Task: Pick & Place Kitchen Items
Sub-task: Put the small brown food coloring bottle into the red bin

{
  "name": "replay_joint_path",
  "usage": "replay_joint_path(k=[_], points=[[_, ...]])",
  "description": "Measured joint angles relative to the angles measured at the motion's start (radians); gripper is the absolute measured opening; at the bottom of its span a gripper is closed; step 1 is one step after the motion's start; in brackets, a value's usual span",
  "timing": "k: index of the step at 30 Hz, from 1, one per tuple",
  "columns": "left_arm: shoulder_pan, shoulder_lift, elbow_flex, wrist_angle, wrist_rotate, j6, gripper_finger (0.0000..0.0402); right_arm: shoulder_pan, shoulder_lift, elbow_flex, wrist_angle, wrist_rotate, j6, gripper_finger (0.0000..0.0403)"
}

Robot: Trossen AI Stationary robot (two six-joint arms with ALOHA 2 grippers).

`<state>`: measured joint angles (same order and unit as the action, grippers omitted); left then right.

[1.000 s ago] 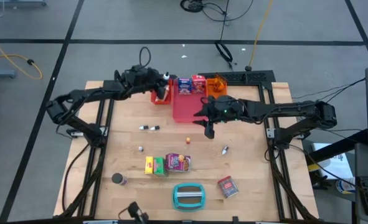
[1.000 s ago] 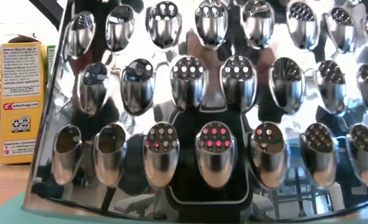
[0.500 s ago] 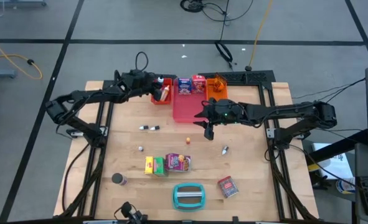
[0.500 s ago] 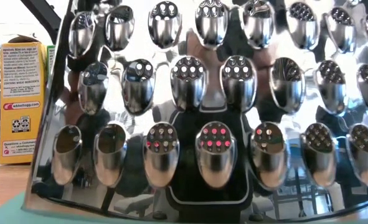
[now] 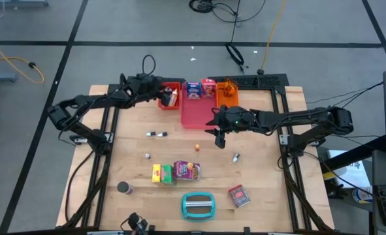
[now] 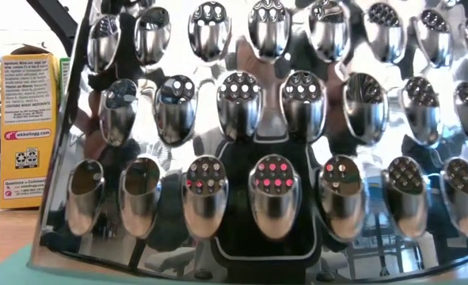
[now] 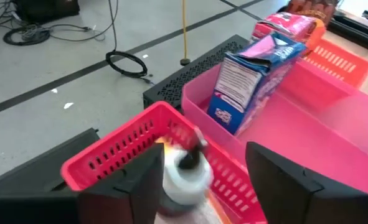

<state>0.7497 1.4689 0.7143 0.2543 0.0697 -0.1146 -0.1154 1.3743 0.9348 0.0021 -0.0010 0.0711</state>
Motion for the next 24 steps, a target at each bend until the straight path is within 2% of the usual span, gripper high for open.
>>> replay_joint_path(k=[9, 24], points=[[-0.020, 0.000, 0.000, -0.014, 0.000, -0.003, 0.0241, 0.014, 0.000, 0.000, -0.080, 0.000, 0.044, 0.0134], [-0.110, 0.000, 0.000, -0.042, -0.001, 0.033, 0.0241, 0.172, 0.000, 0.000, -0.446, 0.004, 0.252, 0.0134]])
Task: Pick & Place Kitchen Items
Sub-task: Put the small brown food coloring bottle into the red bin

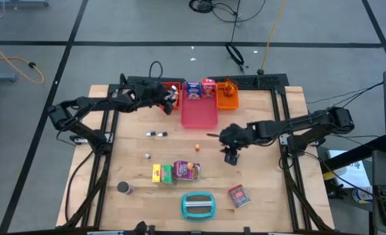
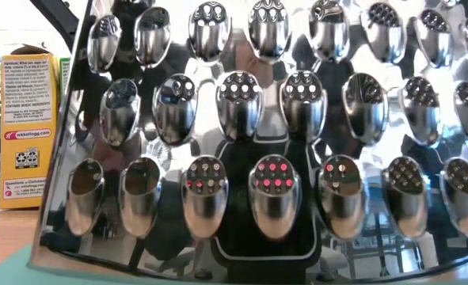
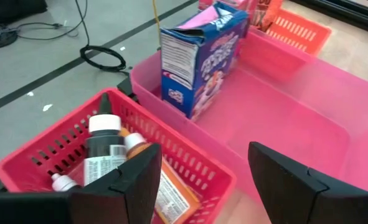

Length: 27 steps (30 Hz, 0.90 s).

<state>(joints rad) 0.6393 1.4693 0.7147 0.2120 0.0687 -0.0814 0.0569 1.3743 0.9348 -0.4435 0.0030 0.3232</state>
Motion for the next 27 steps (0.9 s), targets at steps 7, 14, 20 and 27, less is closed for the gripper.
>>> replay_joint_path(k=[7, 14, 20, 27], points=[[-0.024, 0.000, 0.000, 0.001, 0.000, 0.000, 0.0241, 0.053, 0.000, 0.000, -0.209, -0.004, 0.167, 0.0134], [-0.033, 0.000, 0.000, 0.001, 0.000, -0.010, 0.0241, 0.063, 0.000, 0.000, -0.297, -0.004, 0.295, 0.0134], [-0.046, 0.000, 0.000, 0.001, 0.000, -0.011, 0.0241, 0.063, 0.000, 0.000, -0.319, -0.004, 0.538, 0.0134], [-0.046, 0.000, 0.000, 0.001, 0.000, -0.006, 0.0241, 0.081, 0.009, 0.000, -0.329, 0.023, 0.688, 0.0134]])
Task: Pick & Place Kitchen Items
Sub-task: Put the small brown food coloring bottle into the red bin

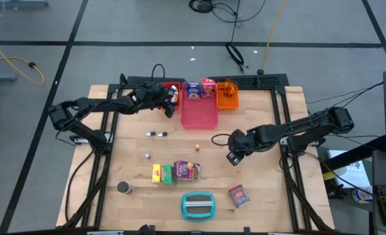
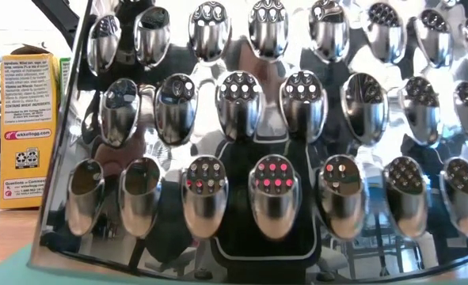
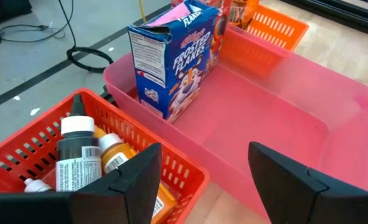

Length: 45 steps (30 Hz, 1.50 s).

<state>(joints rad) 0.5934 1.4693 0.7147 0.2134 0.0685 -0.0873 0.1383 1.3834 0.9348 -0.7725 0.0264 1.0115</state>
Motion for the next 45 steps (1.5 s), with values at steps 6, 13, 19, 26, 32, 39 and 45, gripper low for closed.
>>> replay_joint_path(k=[6, 13, 19, 26, 32, 39, 45], points=[[0.000, 0.000, 0.000, 0.000, 0.000, 0.007, 0.0241, 0.040, 0.002, 0.000, -0.003, 0.054, 0.130, 0.0134], [0.000, 0.000, 0.000, 0.000, 0.000, 0.030, 0.0241, 0.099, 0.001, -0.058, 0.097, 0.082, 0.258, 0.0134], [0.001, 0.000, 0.000, 0.000, 0.000, 0.032, 0.0241, 0.112, 0.001, -0.150, 0.263, 0.077, 0.318, 0.0133], [0.001, 0.000, 0.000, 0.000, 0.000, 0.033, 0.0241, 0.114, 0.001, -0.160, 0.277, 0.055, 0.315, 0.0115], [0.001, 0.000, 0.000, 0.000, 0.000, 0.036, 0.0241, 0.135, 0.001, -0.160, 0.280, -0.003, 0.279, 0.0096], [0.001, 0.000, 0.000, 0.001, -0.002, 0.041, 0.0241, 0.111, -0.005, -0.160, 0.385, -0.051, -0.174, 0.0086], [0.000, 0.000, 0.000, 0.000, -0.001, 0.034, 0.0241, 0.067, -0.005, -0.160, 0.367, -0.185, -0.623, 0.0086]])
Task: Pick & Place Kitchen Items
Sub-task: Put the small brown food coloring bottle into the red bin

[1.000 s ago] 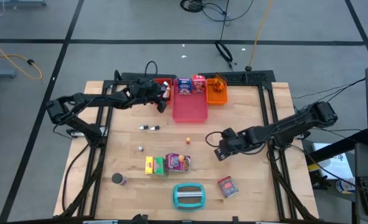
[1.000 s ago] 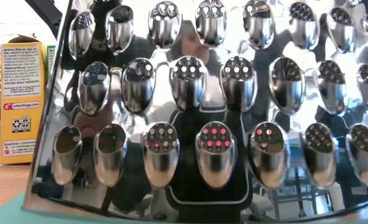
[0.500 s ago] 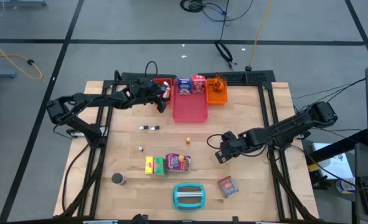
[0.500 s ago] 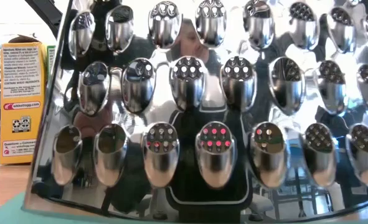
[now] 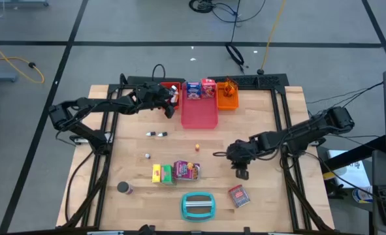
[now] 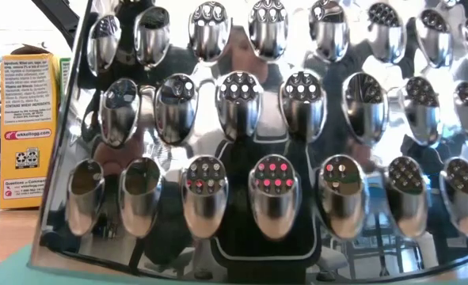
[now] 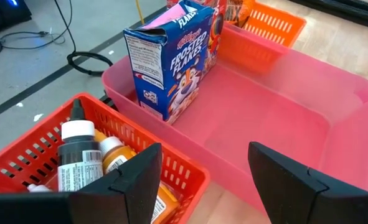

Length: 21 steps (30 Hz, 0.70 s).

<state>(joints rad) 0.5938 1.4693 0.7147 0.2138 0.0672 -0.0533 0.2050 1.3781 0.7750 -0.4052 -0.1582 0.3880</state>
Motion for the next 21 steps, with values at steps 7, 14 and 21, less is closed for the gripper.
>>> replay_joint_path(k=[7, 14, 21], points=[[0.000, 0.000, 0.000, 0.000, 0.000, -0.028, 0.0241, -0.058, 0.000, 0.000, -0.145, 0.060, -0.344, 0.0086], [0.000, 0.000, 0.000, 0.000, 0.001, -0.048, 0.0241, -0.086, 0.000, 0.000, -0.138, 0.100, -0.578, 0.0086], [-0.001, 0.000, 0.000, 0.000, 0.001, -0.057, 0.0241, -0.087, 0.000, 0.000, -0.145, 0.188, -0.613, 0.0094]])
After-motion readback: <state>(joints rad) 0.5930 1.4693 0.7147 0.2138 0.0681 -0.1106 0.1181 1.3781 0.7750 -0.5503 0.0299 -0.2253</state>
